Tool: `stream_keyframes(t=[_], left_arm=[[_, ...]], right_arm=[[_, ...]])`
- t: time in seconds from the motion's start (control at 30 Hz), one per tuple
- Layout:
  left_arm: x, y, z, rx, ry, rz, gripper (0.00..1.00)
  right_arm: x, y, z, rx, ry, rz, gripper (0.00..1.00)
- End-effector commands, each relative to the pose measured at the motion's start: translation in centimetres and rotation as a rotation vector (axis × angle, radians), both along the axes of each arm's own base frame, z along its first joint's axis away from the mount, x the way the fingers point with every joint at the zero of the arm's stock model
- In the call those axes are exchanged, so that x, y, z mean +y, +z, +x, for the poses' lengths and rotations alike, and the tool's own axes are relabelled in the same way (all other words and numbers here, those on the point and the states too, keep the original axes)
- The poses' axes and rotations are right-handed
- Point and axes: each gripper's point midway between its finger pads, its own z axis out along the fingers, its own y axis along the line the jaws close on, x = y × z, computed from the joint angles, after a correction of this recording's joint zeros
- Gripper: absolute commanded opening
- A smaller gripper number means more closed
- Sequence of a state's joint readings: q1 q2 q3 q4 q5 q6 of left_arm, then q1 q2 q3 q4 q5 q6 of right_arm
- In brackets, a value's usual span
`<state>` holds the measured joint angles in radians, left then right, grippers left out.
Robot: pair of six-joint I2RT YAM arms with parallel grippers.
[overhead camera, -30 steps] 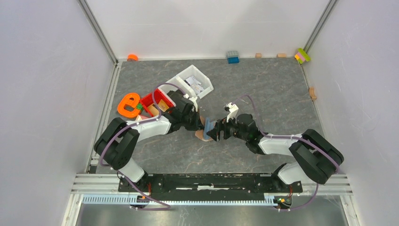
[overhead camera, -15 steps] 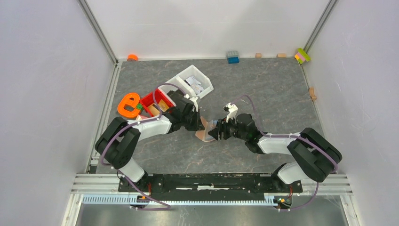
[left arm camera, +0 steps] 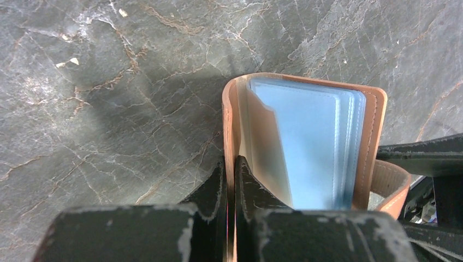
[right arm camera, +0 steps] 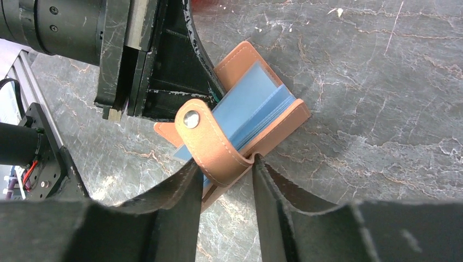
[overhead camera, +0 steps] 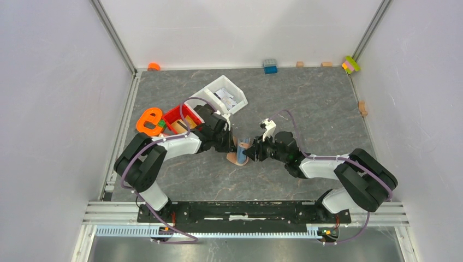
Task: Take the credit cards out of the card holder
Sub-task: Open the card holder at the center of the board.
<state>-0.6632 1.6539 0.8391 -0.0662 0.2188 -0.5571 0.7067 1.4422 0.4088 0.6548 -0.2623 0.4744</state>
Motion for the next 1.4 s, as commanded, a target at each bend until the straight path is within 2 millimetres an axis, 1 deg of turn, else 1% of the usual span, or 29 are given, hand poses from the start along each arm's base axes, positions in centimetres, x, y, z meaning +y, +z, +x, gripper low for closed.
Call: stream_keyframes(t=[0.0, 0.03, 0.1, 0.23, 0.3, 0.4, 0.47, 0.53, 0.6, 0.67, 0.77, 0.97, 1.07, 1.1, 1.2, 1.3, 1.37], left_arm=[[-0.9, 1.1, 0.6, -0.010, 0.003, -0.029, 0.02], [-0.9, 1.2, 0.6, -0.012, 0.000, -0.032, 0.02], [-1.0, 1.5, 0.5, -0.017, -0.006, -0.046, 0.03], [-1.1, 2.8, 0.4, -0.051, -0.017, -0.078, 0.09], [-0.9, 3.4, 0.5, -0.075, -0.010, -0.082, 0.20], [-0.6, 4.0, 0.4, -0.090, 0.004, -0.091, 0.44], [-0.8, 4.3, 0.4, -0.094, 0.002, -0.107, 0.55], [-0.9, 4.4, 0.3, -0.097, -0.002, -0.115, 0.62], [-0.9, 4.4, 0.1, -0.094, -0.009, -0.122, 0.67], [-1.3, 4.9, 0.1, -0.110, -0.023, -0.153, 0.73], [-1.7, 5.1, -0.1, -0.110, -0.037, -0.178, 0.77], [-2.2, 4.6, -0.3, -0.083, -0.052, -0.189, 0.80], [-2.0, 4.3, -0.1, -0.080, -0.039, -0.175, 0.80], [-1.9, 4.2, -0.1, -0.078, -0.035, -0.165, 0.78], [-1.5, 3.6, 0.2, -0.066, -0.021, -0.129, 0.64], [-1.6, 3.1, 0.4, -0.054, -0.020, -0.115, 0.58], [-1.4, 2.6, 0.4, -0.037, -0.015, -0.098, 0.48]], right_arm=[[0.8, 1.6, 0.4, -0.048, 0.019, 0.039, 0.39], [0.8, 1.6, 0.5, -0.049, 0.019, 0.039, 0.34], [0.8, 1.6, 0.4, -0.048, 0.019, 0.039, 0.29], [0.5, 1.7, 0.7, -0.056, 0.002, 0.026, 0.18], [0.1, 1.7, 0.9, -0.060, -0.019, 0.018, 0.12], [-0.1, 1.9, 0.9, -0.069, -0.033, 0.019, 0.05], [-0.3, 2.0, 1.0, -0.073, -0.041, 0.019, 0.03], [-0.4, 2.0, 1.0, -0.075, -0.048, 0.017, 0.01], [-0.5, 2.0, 1.1, -0.076, -0.051, 0.016, 0.01], [-0.5, 2.0, 1.1, -0.077, -0.055, 0.017, 0.00], [-0.5, 2.1, 1.0, -0.074, -0.053, 0.026, 0.00], [-0.1, 2.3, 0.6, -0.065, -0.030, 0.051, 0.00], [0.1, 2.3, 0.5, -0.063, -0.024, 0.055, 0.00], [0.1, 2.3, 0.5, -0.061, -0.024, 0.056, 0.00], [-0.1, 2.3, 0.6, -0.064, -0.031, 0.053, 0.00], [-0.1, 2.4, 0.6, -0.066, -0.032, 0.055, 0.00], [-0.1, 2.4, 0.5, -0.067, -0.029, 0.055, 0.01]])
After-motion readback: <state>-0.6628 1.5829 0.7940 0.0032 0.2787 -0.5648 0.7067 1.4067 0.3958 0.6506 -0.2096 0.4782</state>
